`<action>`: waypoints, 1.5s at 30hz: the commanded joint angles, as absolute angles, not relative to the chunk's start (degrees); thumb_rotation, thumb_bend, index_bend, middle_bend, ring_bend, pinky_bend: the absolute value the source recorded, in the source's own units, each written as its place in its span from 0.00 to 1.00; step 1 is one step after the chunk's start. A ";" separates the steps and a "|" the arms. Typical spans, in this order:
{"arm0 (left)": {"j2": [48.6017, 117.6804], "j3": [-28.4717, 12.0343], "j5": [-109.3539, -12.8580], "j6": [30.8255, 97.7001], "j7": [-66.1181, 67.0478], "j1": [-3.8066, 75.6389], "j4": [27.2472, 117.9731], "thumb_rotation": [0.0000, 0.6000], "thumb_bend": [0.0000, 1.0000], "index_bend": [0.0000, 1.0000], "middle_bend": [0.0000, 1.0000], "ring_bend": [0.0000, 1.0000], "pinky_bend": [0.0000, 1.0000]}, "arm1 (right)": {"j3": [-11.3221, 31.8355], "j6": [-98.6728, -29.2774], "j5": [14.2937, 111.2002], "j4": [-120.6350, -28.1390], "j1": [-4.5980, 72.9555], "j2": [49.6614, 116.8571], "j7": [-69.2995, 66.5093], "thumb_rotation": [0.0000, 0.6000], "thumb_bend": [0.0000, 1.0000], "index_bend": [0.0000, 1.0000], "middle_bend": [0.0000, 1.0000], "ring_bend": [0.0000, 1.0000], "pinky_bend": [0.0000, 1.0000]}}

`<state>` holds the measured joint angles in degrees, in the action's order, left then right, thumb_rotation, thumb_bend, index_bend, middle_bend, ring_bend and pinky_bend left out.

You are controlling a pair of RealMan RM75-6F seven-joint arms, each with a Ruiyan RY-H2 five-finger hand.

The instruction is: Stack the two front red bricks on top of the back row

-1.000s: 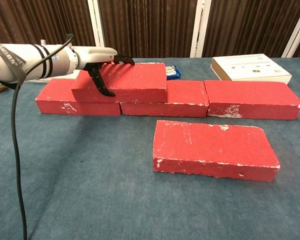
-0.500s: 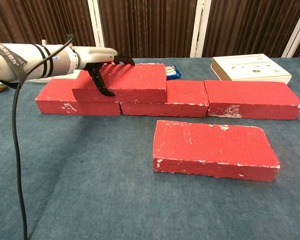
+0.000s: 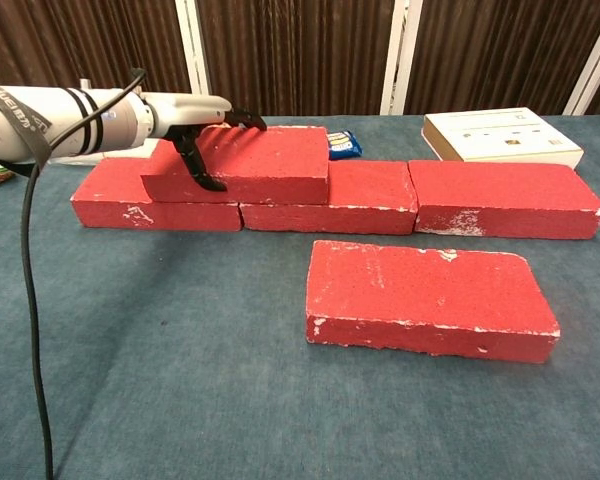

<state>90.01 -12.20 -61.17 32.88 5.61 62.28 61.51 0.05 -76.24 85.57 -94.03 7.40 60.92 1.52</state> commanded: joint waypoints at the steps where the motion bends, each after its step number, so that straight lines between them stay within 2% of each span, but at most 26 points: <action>1: 90.07 -12.15 -61.35 33.08 5.55 62.26 61.41 1.00 0.33 0.00 0.11 0.00 0.06 | 0.04 -76.20 85.56 -94.02 7.41 60.92 1.54 0.94 0.04 0.00 0.00 0.00 0.00; 10: 89.74 -12.05 -60.33 32.31 5.69 62.41 61.89 1.00 0.31 0.00 0.10 0.00 0.06 | 0.06 -76.13 85.47 -94.03 7.43 60.92 1.61 0.94 0.04 0.00 0.00 0.00 0.00; 17: 89.69 -12.16 -59.07 31.91 5.83 62.54 62.11 1.00 0.27 0.00 0.00 0.00 0.04 | 0.02 -76.28 85.61 -94.11 7.35 60.79 1.48 0.94 0.04 0.00 0.00 0.00 0.00; 32: 88.23 -11.97 -59.50 33.76 6.35 62.19 65.28 1.00 0.27 0.00 0.00 0.00 0.03 | 0.08 -76.79 85.82 -94.10 7.15 60.73 1.26 0.94 0.04 0.00 0.00 0.00 0.00; 38: 82.03 -10.20 -65.60 42.82 7.94 57.72 76.10 1.00 0.27 0.00 0.00 0.00 0.03 | -0.17 -77.06 86.77 -93.92 7.17 60.96 1.12 0.94 0.04 0.00 0.00 0.00 0.00; 41: 76.87 -6.54 -69.69 50.59 10.97 52.22 84.06 1.00 0.27 0.00 0.00 0.00 0.03 | -0.47 -77.18 87.83 -93.67 7.31 61.25 0.73 0.94 0.04 0.00 0.00 0.00 0.00; 45: 71.41 0.39 -75.76 62.90 14.14 42.24 91.95 1.00 0.28 0.00 0.00 0.00 0.03 | -1.15 -77.14 90.00 -93.10 7.72 62.13 -0.12 0.94 0.04 0.00 0.00 0.00 0.00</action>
<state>77.24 -5.83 -69.75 53.02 10.64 50.81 84.35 -0.85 -77.17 89.33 -93.35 7.51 61.75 0.26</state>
